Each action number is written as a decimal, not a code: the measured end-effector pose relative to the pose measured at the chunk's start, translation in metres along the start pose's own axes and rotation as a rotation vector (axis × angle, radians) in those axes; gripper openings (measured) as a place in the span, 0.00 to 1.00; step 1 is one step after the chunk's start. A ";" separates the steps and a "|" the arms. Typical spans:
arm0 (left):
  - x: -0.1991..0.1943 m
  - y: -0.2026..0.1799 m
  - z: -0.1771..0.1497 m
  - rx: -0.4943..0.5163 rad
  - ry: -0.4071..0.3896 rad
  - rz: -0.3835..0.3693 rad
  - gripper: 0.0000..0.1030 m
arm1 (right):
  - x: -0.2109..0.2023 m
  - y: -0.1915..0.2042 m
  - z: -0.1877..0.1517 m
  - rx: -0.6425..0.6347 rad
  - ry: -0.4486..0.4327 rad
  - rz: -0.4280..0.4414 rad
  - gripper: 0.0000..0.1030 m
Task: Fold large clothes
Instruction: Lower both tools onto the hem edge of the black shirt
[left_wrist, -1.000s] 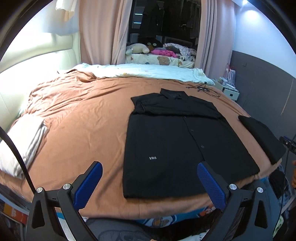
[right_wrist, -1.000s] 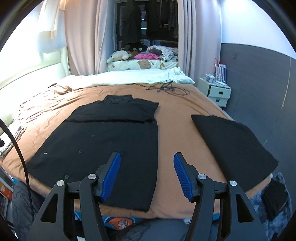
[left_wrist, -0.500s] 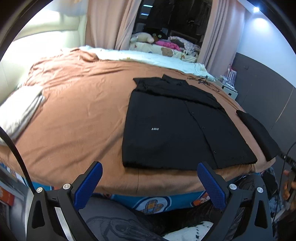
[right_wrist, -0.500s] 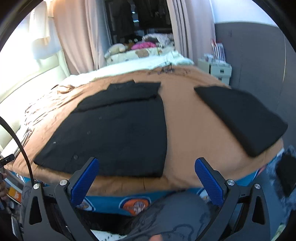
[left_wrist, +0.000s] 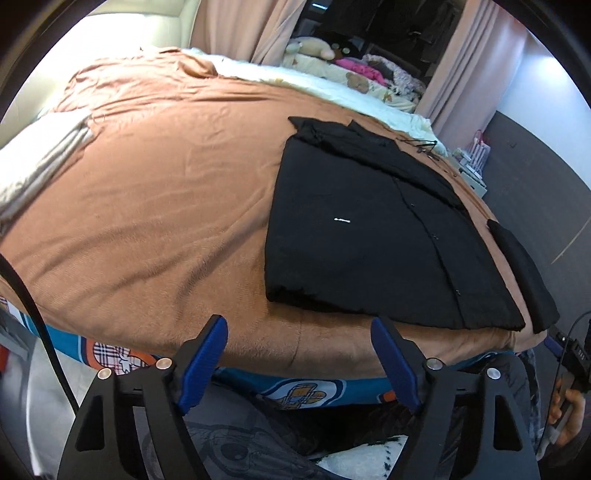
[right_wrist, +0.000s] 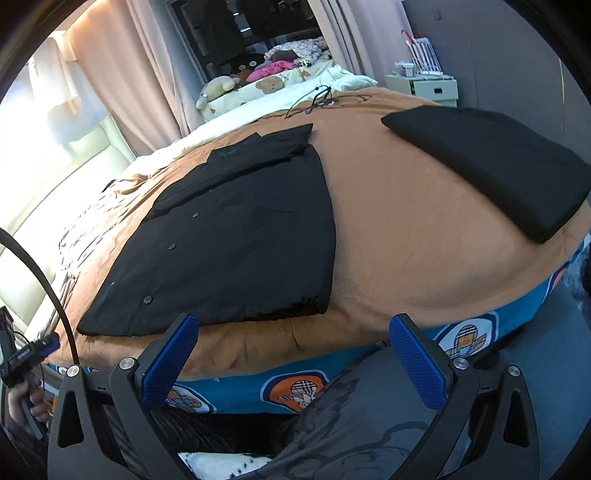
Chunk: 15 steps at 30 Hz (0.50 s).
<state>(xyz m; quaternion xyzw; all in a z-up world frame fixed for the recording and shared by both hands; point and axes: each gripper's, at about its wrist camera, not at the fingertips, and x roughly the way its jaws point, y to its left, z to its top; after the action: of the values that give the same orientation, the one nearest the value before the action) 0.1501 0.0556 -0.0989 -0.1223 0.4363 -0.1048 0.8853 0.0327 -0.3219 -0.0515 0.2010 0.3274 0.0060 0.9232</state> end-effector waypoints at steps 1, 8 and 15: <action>0.003 0.001 0.002 -0.008 0.002 -0.006 0.77 | 0.004 -0.003 0.001 0.013 0.003 0.015 1.00; 0.031 0.012 0.015 -0.076 0.047 -0.023 0.53 | 0.038 -0.027 0.006 0.076 0.059 0.060 0.77; 0.067 0.028 0.030 -0.154 0.117 -0.019 0.40 | 0.073 -0.054 0.025 0.169 0.112 0.100 0.64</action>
<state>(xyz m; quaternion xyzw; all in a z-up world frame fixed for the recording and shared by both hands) 0.2160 0.0661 -0.1394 -0.1876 0.4927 -0.0863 0.8453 0.0991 -0.3705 -0.0982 0.2937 0.3675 0.0354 0.8817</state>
